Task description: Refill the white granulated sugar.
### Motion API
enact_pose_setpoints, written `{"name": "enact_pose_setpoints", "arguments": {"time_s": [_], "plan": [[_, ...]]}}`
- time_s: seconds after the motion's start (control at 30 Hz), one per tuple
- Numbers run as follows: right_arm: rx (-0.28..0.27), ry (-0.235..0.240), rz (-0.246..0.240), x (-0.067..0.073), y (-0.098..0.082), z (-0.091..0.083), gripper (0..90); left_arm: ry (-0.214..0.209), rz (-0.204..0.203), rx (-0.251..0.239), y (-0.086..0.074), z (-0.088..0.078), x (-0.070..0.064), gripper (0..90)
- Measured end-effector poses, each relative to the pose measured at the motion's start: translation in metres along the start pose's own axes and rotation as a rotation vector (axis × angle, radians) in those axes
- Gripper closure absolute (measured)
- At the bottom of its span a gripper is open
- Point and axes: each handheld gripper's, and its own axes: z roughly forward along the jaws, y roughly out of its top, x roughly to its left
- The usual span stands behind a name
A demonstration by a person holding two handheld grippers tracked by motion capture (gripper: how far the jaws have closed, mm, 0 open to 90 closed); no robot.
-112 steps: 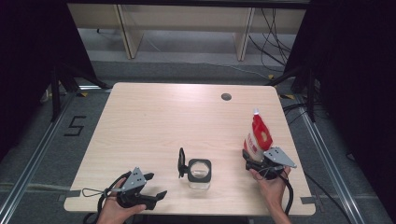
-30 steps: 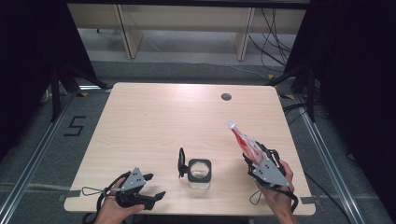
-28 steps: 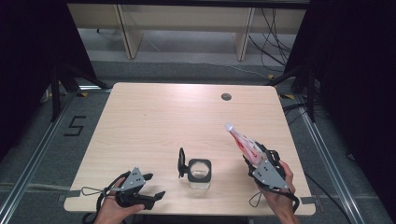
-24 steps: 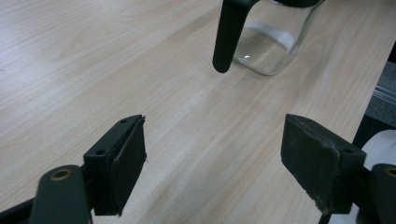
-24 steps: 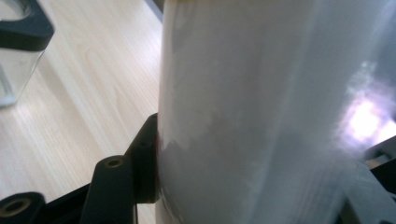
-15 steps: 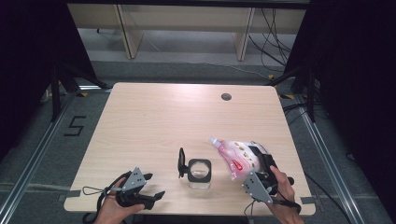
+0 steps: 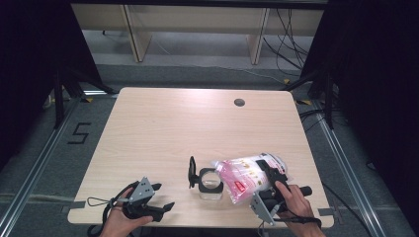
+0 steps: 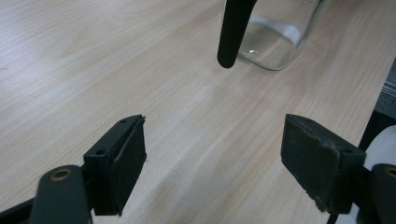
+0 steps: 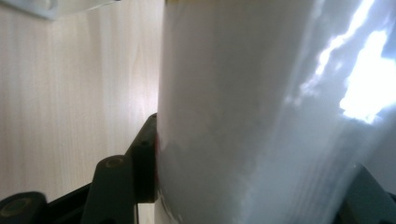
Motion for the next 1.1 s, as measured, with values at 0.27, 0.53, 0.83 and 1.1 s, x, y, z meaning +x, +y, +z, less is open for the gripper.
{"name": "enact_pose_setpoints", "arguments": {"time_s": [0.27,0.53,0.83,1.1], "plan": [[0.028,0.023,-0.198,-0.003,0.006,-0.003,44.8,-0.002,-0.006,0.018,0.0,0.0,-0.001,21.8],[0.047,0.038,-0.335,-0.003,0.008,-0.005,45.2,0.005,-0.001,0.02,0.0,-0.001,-0.001,21.8],[0.07,0.038,-0.419,-0.001,0.012,-0.009,45.9,0.004,0.012,0.024,0.0,0.0,-0.001,21.8],[0.058,0.027,-0.483,-0.001,0.011,-0.006,46.4,0.002,0.013,0.026,0.0,0.0,-0.001,21.8]]}}
